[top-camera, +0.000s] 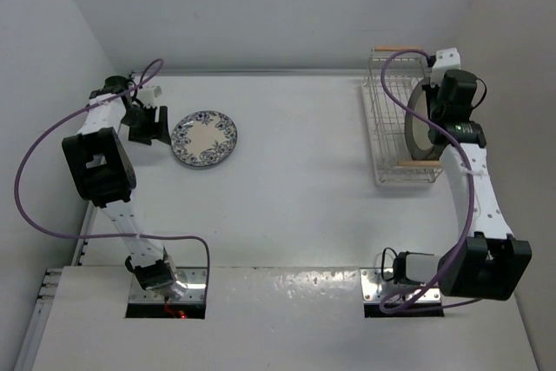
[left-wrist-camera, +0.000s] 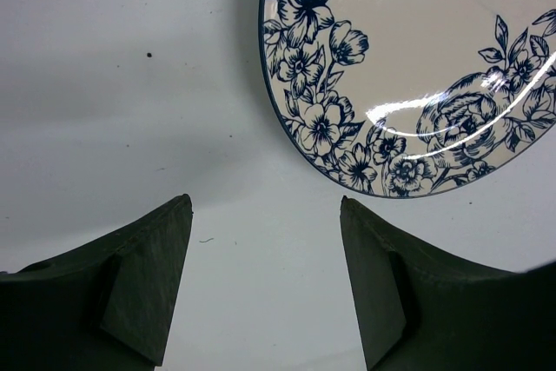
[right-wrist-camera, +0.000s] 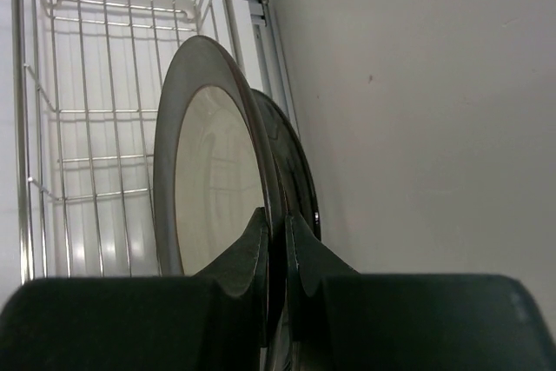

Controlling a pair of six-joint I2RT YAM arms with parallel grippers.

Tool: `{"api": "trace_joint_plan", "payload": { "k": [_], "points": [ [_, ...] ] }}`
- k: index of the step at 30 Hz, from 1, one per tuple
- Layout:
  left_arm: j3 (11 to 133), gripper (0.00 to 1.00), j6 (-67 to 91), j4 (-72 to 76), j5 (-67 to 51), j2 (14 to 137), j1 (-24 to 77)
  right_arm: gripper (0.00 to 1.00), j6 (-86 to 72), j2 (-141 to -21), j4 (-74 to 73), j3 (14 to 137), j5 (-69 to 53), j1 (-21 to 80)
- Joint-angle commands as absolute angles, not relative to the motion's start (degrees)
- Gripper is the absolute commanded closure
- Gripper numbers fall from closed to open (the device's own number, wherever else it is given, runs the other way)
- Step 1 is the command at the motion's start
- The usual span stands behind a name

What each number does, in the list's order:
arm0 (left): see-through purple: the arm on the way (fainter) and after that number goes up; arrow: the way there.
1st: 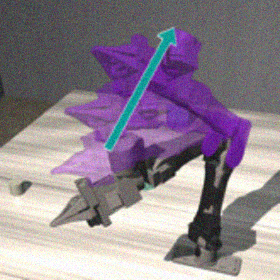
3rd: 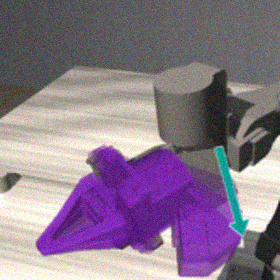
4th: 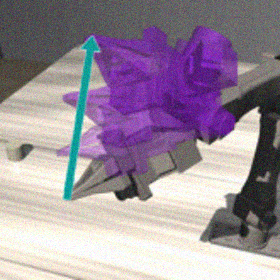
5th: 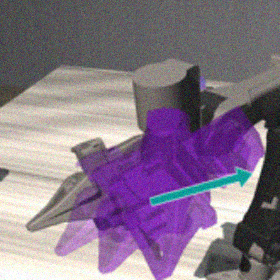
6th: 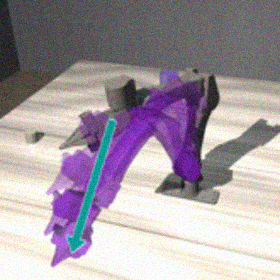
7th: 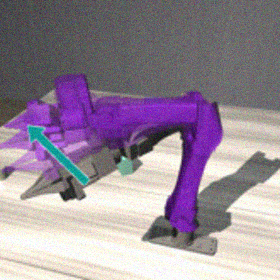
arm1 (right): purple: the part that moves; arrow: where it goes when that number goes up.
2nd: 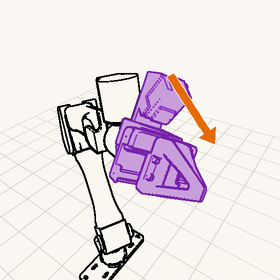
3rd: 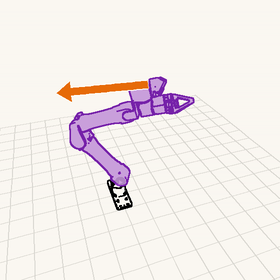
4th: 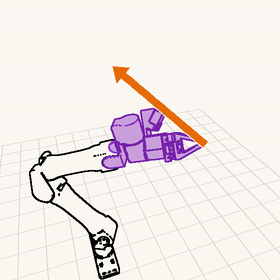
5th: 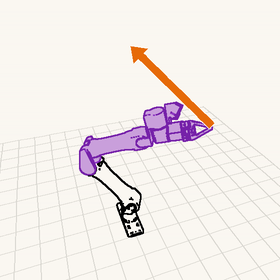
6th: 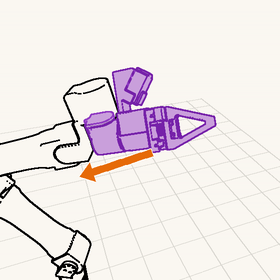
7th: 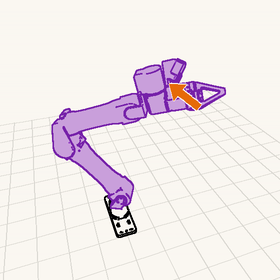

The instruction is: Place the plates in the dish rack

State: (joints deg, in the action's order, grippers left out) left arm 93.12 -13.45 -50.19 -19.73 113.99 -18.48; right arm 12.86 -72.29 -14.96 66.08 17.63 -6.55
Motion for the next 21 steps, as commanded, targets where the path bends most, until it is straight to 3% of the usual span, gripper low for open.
{"api": "trace_joint_plan", "payload": {
  "k": [1, 21],
  "points": [
    [92.90, 0.27, -14.24, -50.10, -20.74, 111.09, -18.90, 1.00, 11.78, -70.84, -2.98, 67.06, 16.00, -7.73],
    [93.43, 0.27, -14.24, -50.10, -20.74, 111.62, -18.90, 1.00, 15.65, -75.41, -6.59, 67.59, 13.45, -6.68]
  ]
}}
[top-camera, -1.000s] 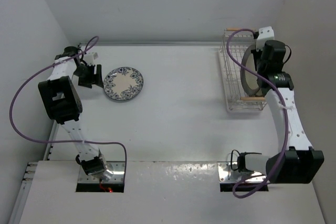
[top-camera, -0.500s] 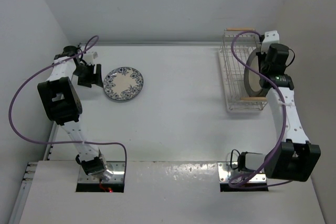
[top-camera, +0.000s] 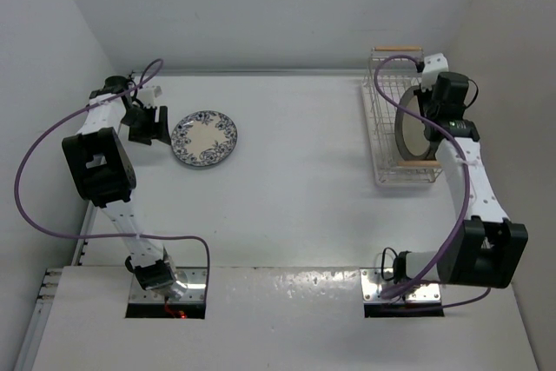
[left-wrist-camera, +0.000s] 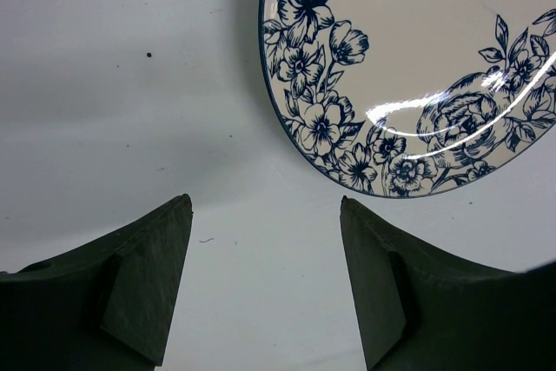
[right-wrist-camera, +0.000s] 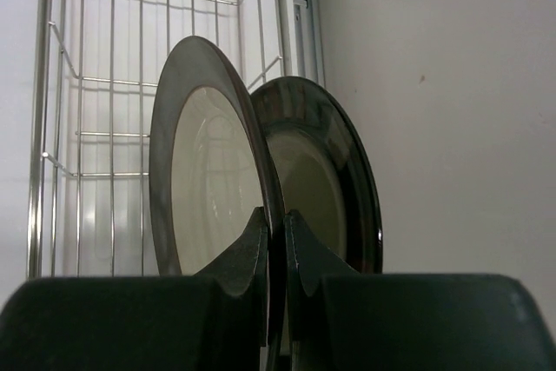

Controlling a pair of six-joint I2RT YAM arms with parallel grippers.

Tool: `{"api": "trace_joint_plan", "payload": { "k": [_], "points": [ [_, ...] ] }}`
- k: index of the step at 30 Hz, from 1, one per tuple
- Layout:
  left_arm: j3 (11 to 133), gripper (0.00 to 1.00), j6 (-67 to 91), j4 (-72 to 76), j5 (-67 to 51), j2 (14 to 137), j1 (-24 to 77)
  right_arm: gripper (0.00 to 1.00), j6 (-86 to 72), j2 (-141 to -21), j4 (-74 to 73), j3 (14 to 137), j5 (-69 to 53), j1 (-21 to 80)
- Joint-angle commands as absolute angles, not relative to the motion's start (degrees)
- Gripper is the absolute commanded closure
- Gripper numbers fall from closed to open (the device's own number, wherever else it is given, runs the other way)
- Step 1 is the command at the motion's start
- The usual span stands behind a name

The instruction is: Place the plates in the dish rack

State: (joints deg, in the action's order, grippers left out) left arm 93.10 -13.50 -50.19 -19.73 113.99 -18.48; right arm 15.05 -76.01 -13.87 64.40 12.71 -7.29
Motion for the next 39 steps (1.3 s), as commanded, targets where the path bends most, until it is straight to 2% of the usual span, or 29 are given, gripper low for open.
{"api": "trace_joint_plan", "payload": {
  "k": [1, 14, 18, 25, 39],
  "points": [
    [93.43, 0.27, -14.24, -50.10, -20.74, 111.62, -18.90, 1.00, 15.56, -75.67, -5.98, 67.33, 13.80, -6.33],
    [93.43, 0.27, -14.24, -50.10, -20.21, 111.62, -18.90, 0.98, 15.12, -75.85, -7.82, 67.06, 16.26, -3.87],
    [93.43, 0.27, -14.24, -50.10, -20.21, 111.62, -18.90, 1.00, 15.29, -76.55, -8.44, 66.88, 17.57, -3.78],
    [93.43, 0.27, -14.24, -50.10, -20.21, 111.62, -18.90, 1.00, 12.04, -75.94, -3.61, 65.66, 31.55, -3.43],
    [93.43, 0.27, -14.77, -50.10, -19.69, 111.62, -19.42, 1.00, 13.53, -75.15, 3.25, 65.56, 31.20, -2.72]
  ]
}}
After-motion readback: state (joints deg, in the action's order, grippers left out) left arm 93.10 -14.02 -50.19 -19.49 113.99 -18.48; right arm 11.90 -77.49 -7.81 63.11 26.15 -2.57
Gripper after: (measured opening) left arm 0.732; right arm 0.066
